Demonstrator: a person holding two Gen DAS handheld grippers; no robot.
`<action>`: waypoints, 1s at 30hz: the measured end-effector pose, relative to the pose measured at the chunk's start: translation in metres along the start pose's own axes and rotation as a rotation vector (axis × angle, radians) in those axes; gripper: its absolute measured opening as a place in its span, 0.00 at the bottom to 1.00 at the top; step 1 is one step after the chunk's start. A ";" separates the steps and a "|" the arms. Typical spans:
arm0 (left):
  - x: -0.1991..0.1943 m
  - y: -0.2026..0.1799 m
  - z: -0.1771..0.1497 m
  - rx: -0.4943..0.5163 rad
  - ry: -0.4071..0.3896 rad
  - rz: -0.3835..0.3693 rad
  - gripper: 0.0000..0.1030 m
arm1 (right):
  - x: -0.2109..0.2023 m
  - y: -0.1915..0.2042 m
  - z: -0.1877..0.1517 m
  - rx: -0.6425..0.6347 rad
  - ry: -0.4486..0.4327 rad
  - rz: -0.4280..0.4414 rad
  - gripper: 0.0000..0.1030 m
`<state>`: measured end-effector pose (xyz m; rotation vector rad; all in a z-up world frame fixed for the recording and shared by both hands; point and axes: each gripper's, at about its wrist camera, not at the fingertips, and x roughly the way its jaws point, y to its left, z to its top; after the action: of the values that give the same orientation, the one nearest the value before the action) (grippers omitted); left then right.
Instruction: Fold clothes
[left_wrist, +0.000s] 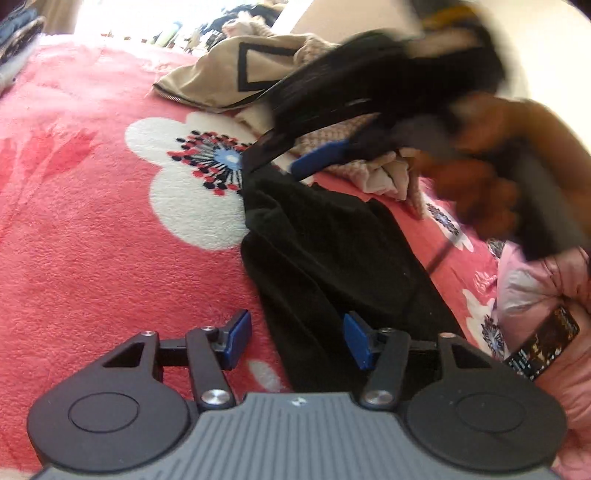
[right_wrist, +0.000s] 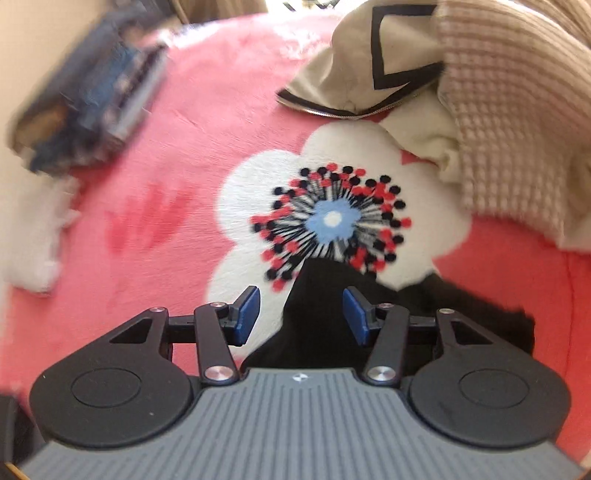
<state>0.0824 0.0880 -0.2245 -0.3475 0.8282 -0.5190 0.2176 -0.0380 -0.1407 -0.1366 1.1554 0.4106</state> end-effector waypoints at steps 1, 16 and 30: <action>0.000 0.001 -0.002 0.005 -0.005 -0.014 0.48 | 0.010 0.003 0.003 -0.014 0.015 -0.044 0.47; 0.028 0.021 0.025 -0.066 -0.054 -0.086 0.22 | -0.061 -0.076 -0.072 0.392 -0.496 0.184 0.03; 0.027 0.039 0.035 -0.178 -0.050 -0.092 0.53 | -0.073 -0.140 -0.078 0.449 -0.482 0.177 0.46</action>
<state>0.1366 0.1078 -0.2373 -0.5627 0.8150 -0.5217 0.1797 -0.2089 -0.1201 0.4392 0.7584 0.3067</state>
